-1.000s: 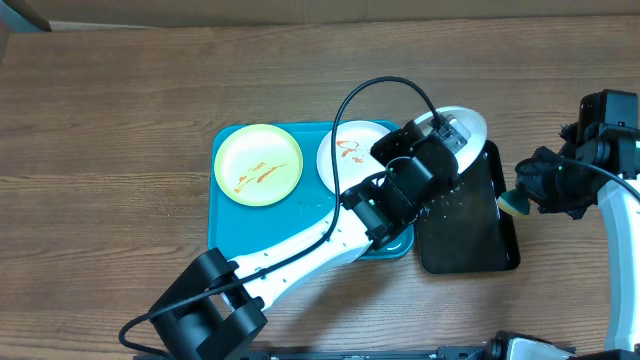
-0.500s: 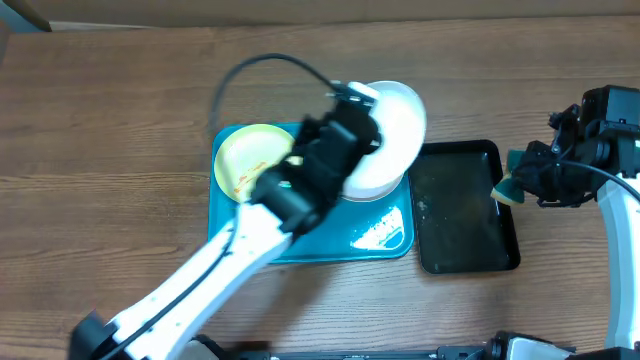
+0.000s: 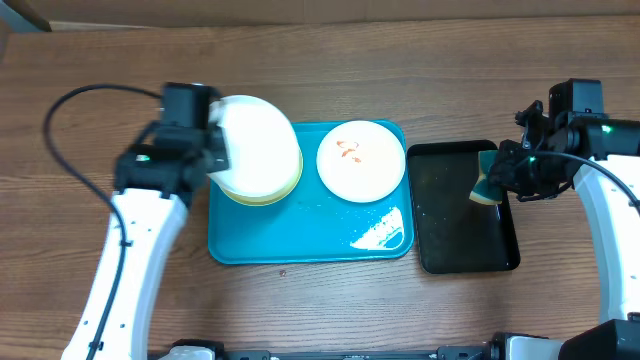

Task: Clean dirty plates on tray and stack at the side
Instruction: 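Lift the cleaned white plate with left gripper and swing it left, then set the white plate down on the table left of the tray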

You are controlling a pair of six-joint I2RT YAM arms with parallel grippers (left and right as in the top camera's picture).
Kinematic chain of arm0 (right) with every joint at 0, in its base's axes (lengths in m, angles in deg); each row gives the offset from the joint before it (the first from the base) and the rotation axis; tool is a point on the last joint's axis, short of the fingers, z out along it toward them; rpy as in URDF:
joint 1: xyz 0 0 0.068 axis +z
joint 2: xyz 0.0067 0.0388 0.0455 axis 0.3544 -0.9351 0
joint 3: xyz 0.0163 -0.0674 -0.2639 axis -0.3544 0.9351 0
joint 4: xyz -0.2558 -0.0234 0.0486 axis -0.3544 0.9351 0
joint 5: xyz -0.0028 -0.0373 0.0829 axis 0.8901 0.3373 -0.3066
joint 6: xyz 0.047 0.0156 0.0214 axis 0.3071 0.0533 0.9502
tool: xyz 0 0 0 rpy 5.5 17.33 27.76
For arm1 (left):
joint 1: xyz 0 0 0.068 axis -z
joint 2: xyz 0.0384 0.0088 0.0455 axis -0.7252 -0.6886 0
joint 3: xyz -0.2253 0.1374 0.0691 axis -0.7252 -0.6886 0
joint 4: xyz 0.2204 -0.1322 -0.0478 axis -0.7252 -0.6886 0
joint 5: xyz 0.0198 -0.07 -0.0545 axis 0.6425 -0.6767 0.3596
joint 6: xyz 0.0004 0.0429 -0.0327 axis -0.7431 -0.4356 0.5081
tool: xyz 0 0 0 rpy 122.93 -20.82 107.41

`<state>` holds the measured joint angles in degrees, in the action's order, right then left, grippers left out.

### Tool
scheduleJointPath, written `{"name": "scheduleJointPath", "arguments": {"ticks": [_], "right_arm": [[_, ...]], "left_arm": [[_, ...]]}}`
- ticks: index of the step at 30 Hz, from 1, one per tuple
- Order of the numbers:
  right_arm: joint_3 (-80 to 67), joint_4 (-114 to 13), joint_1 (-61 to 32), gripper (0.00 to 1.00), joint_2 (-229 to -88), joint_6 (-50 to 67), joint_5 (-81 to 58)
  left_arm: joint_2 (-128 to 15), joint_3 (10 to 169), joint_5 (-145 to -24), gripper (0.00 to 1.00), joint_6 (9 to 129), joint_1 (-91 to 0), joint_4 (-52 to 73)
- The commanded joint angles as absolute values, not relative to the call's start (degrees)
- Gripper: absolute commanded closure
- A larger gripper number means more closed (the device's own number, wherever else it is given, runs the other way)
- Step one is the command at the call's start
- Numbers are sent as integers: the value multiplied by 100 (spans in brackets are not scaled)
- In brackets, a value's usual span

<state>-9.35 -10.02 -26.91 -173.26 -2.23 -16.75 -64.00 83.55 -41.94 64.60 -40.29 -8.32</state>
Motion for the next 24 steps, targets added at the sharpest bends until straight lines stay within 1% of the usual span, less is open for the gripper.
{"name": "scheduleJointPath", "arguments": {"ticks": [1,7,13,18,24], "right_arm": [[-942,-1048,-2643,96,-17310,-271,-1765],[-942,-1048,-2643,96,-17310,-271,-1765],[-942,-1048,-2643,96,-17310,-271,-1765],[-942,-1042,-2643,96,-17310,-271,-1765],[-942,-978,-2643,96,-17310,-271,-1765]], "left_arm": [[-6487,8390,-5005,96,6655,-5006,-806],[-6992,8386,-4896,96,6922,-6287,-765],[-7687,8386,-4981,96,7140,-7237,-749],[-8174,8386,-4957,96,7138,-7639,-730],[-8555,8386,-4913,96,7136,-7810,-646]]}}
